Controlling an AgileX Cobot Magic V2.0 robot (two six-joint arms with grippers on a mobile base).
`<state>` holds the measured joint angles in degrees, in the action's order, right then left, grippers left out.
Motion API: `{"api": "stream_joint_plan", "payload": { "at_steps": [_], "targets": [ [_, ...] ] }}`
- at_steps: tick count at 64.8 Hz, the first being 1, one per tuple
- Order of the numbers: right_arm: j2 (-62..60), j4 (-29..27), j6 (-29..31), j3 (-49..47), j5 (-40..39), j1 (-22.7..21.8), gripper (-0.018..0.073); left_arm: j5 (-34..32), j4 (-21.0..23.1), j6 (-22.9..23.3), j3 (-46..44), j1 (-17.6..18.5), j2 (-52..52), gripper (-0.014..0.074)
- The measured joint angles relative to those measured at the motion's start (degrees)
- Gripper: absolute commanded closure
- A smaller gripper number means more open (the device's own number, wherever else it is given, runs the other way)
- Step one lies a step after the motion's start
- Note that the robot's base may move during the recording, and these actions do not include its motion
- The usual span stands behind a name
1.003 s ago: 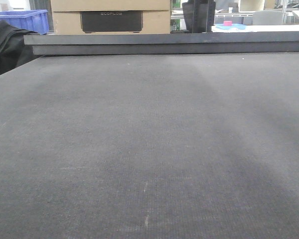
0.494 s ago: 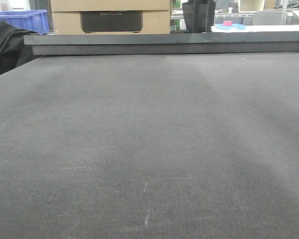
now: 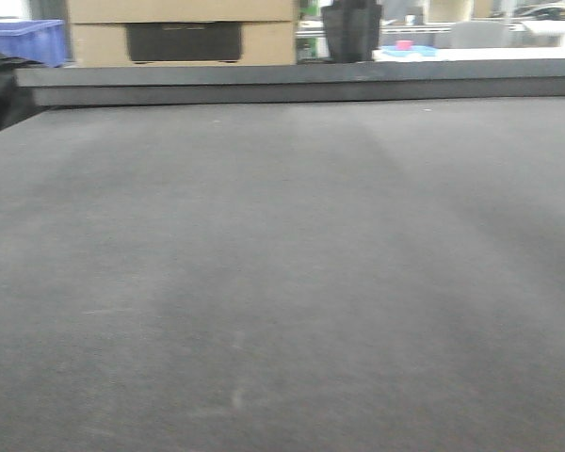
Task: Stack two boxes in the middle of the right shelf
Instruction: 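Lift the stacked boxes off the table with both grippers, then drive away from the table holding the boxes in both grippers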
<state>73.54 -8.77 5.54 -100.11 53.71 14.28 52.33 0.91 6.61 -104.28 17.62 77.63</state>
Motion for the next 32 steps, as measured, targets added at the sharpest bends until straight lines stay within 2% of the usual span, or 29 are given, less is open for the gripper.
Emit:
{"api": "stream_joint_plan", "payload": {
  "at_steps": [32],
  "targets": [
    [0.0, 0.0, 0.0, 0.0, 0.0, 0.0, 0.0713, 0.0, -0.11, 0.0, 0.0, 0.0, 0.0, 0.0708]
  ]
}}
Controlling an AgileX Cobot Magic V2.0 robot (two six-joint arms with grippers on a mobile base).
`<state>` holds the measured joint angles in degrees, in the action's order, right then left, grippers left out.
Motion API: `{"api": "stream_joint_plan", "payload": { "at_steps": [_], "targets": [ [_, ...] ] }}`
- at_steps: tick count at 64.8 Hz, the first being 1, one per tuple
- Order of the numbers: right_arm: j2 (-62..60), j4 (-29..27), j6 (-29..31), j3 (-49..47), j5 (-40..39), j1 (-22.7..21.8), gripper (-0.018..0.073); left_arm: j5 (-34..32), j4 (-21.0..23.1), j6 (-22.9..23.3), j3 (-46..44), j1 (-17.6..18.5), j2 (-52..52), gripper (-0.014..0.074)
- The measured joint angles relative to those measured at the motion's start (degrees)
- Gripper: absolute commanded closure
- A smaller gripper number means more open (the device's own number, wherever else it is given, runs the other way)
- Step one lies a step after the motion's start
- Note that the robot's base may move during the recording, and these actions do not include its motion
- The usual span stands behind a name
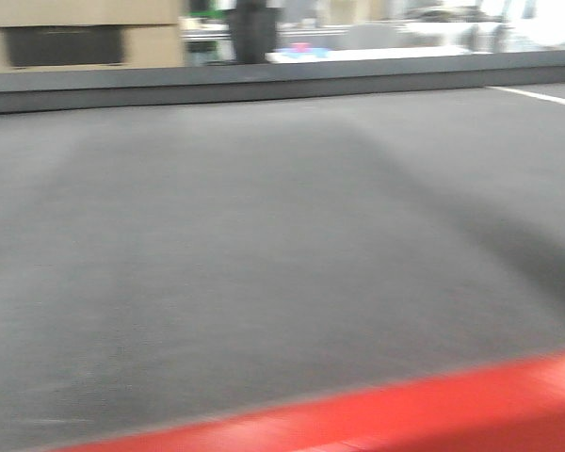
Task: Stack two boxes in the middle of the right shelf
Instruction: 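Drive away from the table holding the boxes in both grippers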
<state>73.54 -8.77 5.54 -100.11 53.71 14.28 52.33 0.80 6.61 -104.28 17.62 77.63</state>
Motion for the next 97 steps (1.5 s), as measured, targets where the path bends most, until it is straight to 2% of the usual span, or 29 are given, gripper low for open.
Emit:
{"api": "stream_joint_plan", "payload": {
  "at_steps": [97],
  "targets": [
    [0.0, 0.13, 0.0, 0.0, -0.09, 0.0, 0.0713, -0.41, 0.0, 0.0, 0.0, 0.0, 0.13, 0.0708]
  ]
}}
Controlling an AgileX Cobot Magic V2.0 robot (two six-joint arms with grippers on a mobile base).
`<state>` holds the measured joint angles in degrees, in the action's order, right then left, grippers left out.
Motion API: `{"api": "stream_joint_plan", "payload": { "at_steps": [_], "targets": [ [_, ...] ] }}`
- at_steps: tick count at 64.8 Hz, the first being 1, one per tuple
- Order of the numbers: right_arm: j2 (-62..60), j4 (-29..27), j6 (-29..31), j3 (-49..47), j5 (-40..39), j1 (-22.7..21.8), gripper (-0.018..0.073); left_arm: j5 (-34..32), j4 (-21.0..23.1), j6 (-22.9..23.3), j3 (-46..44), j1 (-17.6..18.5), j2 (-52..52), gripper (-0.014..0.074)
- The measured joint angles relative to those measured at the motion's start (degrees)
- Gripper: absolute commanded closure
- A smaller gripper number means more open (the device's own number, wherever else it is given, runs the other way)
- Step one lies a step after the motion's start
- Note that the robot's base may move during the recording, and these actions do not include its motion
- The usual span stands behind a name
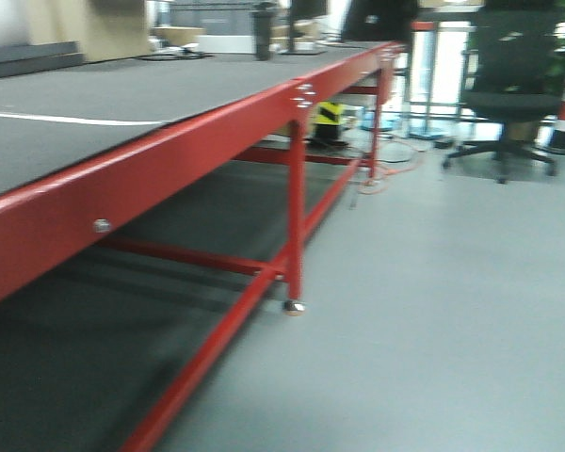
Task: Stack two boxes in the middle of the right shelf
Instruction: 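Drive away from the table holding the boxes in both grippers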
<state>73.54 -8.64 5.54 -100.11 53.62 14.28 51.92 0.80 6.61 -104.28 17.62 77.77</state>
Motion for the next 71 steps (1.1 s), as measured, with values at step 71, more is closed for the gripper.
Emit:
{"api": "stream_joint_plan", "payload": {
  "at_steps": [71],
  "targets": [
    [0.0, 0.11, 0.0, 0.0, 0.0, 0.0, 0.0713, 0.0, 0.0, 0.0, 0.0, 0.0, 0.0, 0.0708]
  ]
}}
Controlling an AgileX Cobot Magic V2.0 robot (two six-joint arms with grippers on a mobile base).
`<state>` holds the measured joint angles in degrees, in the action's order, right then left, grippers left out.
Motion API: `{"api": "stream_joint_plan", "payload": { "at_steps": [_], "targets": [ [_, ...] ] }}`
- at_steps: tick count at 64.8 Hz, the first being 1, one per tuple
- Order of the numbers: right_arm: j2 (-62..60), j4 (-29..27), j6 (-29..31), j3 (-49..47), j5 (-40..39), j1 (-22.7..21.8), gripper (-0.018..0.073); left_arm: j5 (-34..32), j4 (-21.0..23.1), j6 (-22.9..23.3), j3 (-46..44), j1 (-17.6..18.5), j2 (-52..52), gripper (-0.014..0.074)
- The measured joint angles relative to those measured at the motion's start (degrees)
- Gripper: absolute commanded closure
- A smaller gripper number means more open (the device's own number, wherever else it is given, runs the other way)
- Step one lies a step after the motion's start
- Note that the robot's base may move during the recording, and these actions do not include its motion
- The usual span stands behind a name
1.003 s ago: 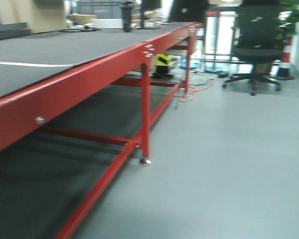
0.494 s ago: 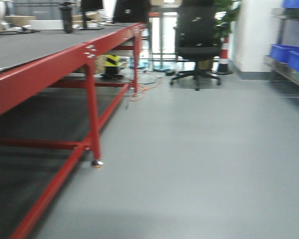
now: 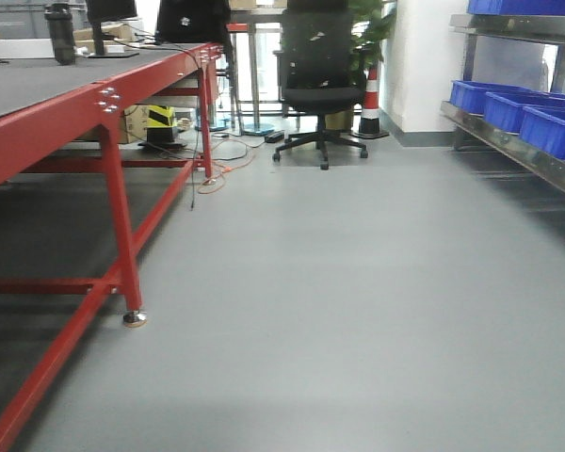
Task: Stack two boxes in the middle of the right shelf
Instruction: 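Drive away from the table holding the boxes in both grippers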
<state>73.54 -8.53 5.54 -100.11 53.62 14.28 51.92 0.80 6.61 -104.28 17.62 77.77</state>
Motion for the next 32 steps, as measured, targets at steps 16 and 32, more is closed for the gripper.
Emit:
{"api": "stream_joint_plan", "payload": {
  "at_steps": [16, 32],
  "targets": [
    [0.0, 0.0, 0.0, 0.0, 0.0, 0.0, 0.0713, 0.0, 0.0, 0.0, 0.0, 0.0, 0.0, 0.0708],
    [0.0, 0.0, 0.0, 0.0, 0.0, 0.0, 0.0713, 0.0, 0.0, 0.0, 0.0, 0.0, 0.0, 0.0708]
  ]
}}
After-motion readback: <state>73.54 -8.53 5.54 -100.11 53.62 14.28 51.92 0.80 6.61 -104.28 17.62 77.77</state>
